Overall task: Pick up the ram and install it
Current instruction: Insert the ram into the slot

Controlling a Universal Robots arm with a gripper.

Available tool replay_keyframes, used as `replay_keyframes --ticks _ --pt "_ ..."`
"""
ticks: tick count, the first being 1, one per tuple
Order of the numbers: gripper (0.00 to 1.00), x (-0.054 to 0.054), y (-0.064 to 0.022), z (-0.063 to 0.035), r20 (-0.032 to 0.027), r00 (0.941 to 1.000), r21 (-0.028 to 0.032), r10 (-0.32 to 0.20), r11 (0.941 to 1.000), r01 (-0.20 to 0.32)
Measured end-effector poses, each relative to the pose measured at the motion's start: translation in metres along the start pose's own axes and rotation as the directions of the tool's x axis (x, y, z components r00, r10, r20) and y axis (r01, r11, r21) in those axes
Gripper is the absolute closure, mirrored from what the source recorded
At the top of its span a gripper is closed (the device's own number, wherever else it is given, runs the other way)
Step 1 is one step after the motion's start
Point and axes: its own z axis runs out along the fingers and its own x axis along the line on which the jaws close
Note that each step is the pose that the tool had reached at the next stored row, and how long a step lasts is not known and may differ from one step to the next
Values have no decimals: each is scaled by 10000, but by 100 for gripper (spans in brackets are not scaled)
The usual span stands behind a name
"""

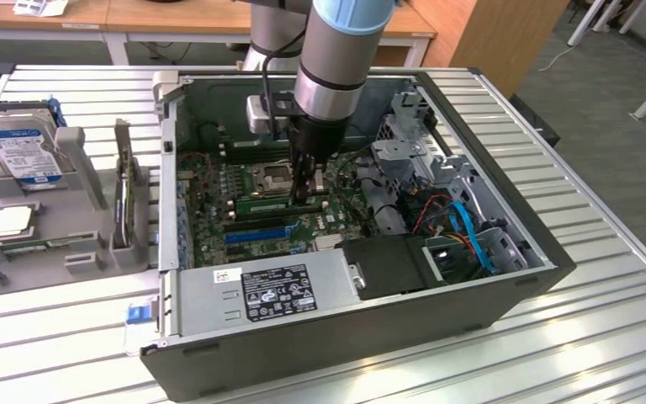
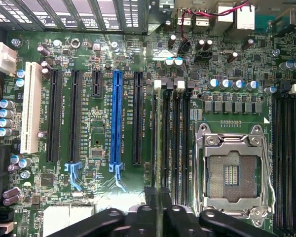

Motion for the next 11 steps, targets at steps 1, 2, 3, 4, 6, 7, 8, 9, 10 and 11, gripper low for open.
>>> replay_keyframes --ticks 1,2,3,4,6,7,8,9,10,11 --pt "82 0 0 0 -1 10000 0 1 10000 -1" --pt "75 0 0 0 0 10000 -1 0 10000 0" --pt "75 0 0 0 0 10000 -1 0 10000 0" --pt "75 0 0 0 -1 10000 -1 0 10000 0" --pt "75 0 0 -1 -1 10000 -1 0 10000 0" --pt "75 0 0 -1 -1 10000 -1 0 10000 0" --pt "75 0 0 -1 -2 10000 -1 0 10000 0" --pt "75 0 1 -6 -4 10000 -2 1 10000 -1" --pt "75 0 1 -14 -4 10000 -2 0 10000 0" --pt "75 0 2 -25 -3 10000 -1 1 10000 -1"
